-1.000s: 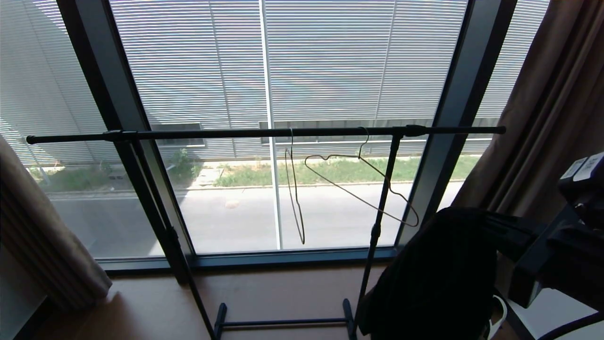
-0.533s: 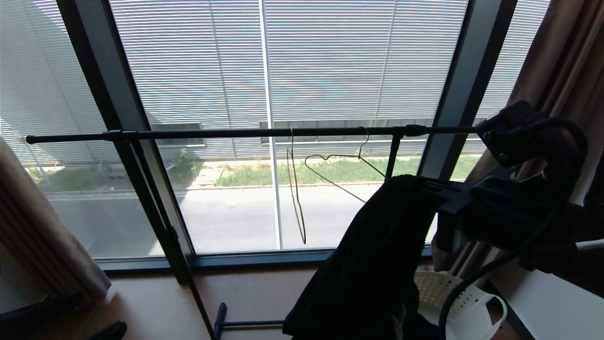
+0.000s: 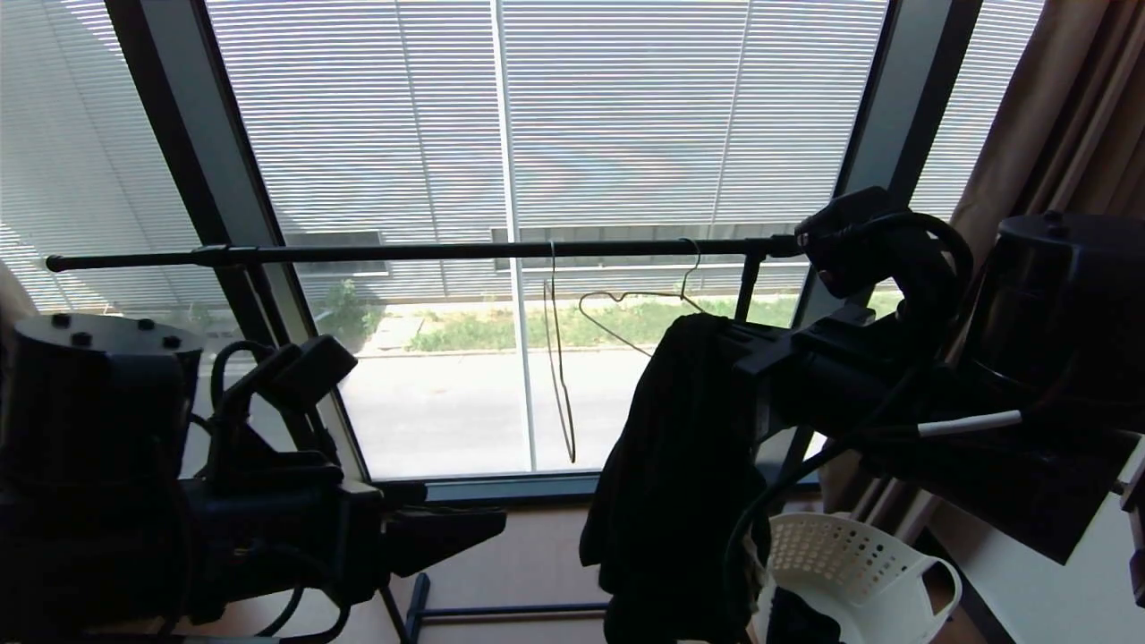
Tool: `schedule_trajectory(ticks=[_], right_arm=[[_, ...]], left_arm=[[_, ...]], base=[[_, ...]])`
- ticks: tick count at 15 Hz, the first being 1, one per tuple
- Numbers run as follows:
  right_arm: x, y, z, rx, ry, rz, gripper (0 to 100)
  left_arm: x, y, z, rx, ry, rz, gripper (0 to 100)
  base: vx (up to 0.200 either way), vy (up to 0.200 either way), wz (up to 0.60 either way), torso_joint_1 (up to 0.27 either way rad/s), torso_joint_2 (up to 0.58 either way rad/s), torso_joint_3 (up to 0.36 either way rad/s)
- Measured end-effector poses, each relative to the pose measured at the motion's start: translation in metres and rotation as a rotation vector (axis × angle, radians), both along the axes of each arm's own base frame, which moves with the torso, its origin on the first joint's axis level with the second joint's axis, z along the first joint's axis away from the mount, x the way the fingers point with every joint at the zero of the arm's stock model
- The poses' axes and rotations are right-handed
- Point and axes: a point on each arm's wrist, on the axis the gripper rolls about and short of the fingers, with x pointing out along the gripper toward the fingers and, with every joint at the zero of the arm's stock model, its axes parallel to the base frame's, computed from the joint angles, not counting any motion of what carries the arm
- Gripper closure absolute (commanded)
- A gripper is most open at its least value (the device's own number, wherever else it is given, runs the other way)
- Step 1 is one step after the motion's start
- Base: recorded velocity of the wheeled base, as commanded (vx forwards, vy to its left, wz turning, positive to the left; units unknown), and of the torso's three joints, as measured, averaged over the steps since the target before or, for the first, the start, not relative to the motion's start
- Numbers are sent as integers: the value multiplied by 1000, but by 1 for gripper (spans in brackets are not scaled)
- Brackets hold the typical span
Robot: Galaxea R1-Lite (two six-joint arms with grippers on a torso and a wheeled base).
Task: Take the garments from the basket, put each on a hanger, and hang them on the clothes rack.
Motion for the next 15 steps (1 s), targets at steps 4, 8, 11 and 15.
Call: schedule_trajectory(ticks=[4,8,11,15], right_arm=[[0,1,-1,1,3,-1,100],[-2,-1,3,13,-5,0,100],[-11,-2,8,26,-19,21,100],[-20,-7,17,49,-41,35,100]], left_arm=[[32,-57,-26,58,40,-24,0],[44,-91,-48,105,86,-12,0],[52,-100,-64,136,110,-3,0],[50,-112,-85,187,160,0,0]], base=[[0,0,0,0,0,0],[0,0,0,0,0,0],[0,0,0,0,0,0],[0,0,0,0,0,0]])
